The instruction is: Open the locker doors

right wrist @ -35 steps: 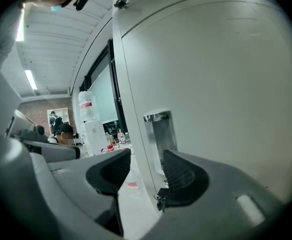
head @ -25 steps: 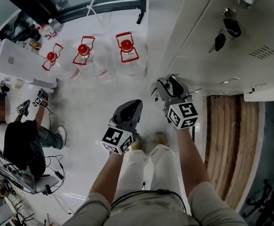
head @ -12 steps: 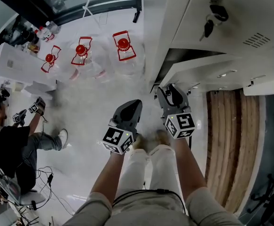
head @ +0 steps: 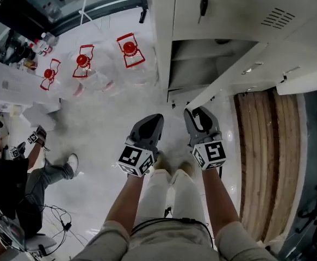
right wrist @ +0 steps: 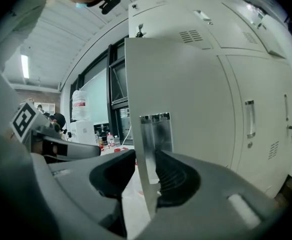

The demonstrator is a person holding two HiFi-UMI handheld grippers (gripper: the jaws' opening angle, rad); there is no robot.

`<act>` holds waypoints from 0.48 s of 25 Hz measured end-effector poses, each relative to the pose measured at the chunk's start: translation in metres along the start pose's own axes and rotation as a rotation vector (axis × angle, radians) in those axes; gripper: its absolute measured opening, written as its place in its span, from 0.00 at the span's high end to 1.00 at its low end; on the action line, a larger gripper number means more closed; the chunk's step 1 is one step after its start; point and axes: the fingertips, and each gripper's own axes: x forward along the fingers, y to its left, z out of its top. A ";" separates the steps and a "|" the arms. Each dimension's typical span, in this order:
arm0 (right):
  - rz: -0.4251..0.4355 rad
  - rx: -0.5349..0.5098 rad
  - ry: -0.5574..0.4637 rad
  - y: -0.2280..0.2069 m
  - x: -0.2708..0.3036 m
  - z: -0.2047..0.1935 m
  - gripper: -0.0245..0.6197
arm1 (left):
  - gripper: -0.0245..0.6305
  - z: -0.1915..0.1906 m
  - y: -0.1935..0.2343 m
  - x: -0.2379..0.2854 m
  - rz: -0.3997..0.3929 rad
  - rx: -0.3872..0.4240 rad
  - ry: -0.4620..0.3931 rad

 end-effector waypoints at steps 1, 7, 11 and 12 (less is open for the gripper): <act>0.008 -0.003 -0.001 -0.001 -0.007 -0.001 0.76 | 0.96 -0.001 -0.004 0.001 -0.003 -0.001 -0.001; 0.027 -0.021 0.011 -0.017 -0.047 -0.006 0.76 | 0.96 -0.006 -0.033 0.012 -0.010 0.002 -0.017; 0.030 -0.018 0.020 -0.030 -0.075 -0.011 0.76 | 0.96 -0.010 -0.055 0.016 -0.001 -0.010 -0.026; 0.027 -0.012 0.021 -0.034 -0.083 -0.012 0.76 | 0.96 -0.011 -0.062 0.017 -0.002 -0.008 -0.026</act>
